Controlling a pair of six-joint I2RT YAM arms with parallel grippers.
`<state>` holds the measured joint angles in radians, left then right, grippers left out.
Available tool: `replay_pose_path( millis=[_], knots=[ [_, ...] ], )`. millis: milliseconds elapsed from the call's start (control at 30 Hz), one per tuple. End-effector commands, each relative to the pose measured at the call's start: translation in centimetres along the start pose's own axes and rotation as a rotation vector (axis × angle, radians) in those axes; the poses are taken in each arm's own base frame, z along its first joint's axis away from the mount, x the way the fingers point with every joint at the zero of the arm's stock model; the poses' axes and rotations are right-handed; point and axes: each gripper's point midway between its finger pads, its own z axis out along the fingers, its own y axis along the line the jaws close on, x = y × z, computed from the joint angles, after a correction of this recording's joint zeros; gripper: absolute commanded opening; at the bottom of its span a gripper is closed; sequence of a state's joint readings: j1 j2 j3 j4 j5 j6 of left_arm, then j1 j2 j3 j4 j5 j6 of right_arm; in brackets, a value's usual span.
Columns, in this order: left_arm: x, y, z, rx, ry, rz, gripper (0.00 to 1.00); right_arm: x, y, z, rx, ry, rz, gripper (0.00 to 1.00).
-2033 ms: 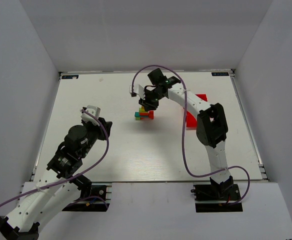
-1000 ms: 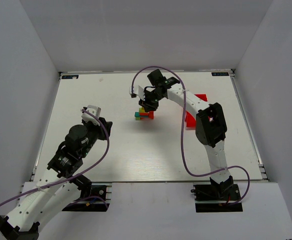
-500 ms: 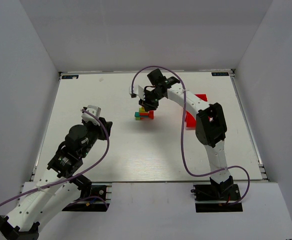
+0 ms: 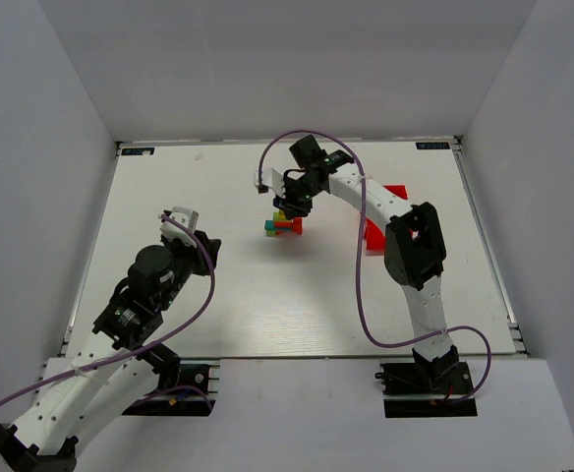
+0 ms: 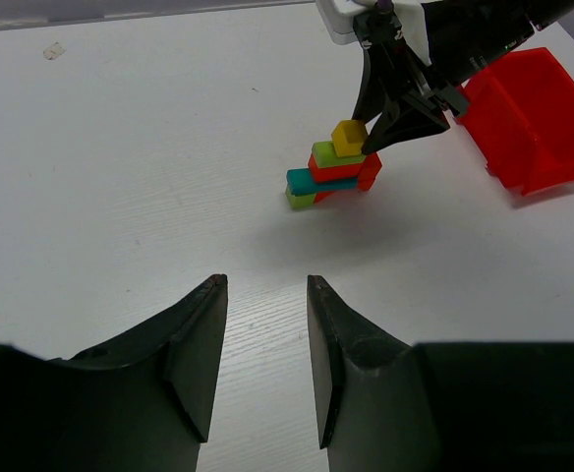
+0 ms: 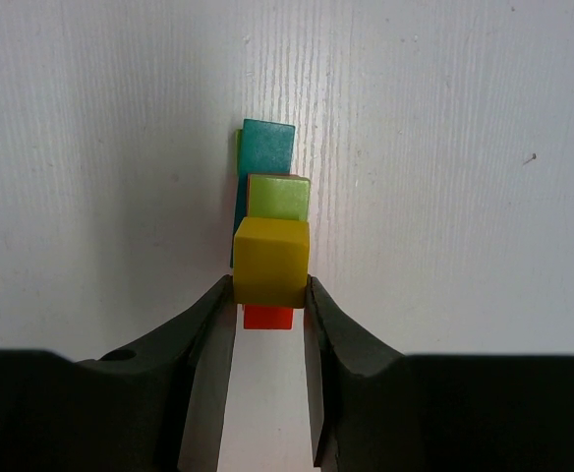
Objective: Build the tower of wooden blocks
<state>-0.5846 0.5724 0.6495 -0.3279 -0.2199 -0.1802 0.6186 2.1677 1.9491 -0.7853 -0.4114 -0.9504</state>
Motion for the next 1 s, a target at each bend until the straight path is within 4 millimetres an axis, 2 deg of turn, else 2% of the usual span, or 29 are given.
replay_pose_path(
  millis=[0,733,833,967],
  knots=[
    [-0.57,-0.19,0.02,0.012,-0.020,-0.002,0.49,-0.77,-0.69,-0.18,0.012,-0.010,-0.021,0.24],
    [-0.57,-0.19,0.02,0.012,-0.020,-0.002,0.49,-0.58,-0.61,0.18,0.008,-0.006,-0.008,0.34],
    [-0.57,-0.19,0.02,0.012,-0.020,-0.002,0.49,-0.63,-0.68,0.12,0.011,-0.006,-0.013,0.37],
    [-0.57,-0.19,0.02,0.012,-0.020,-0.002,0.49,-0.59,-0.60,0.10,0.013,-0.003,-0.014,0.47]
  ],
)
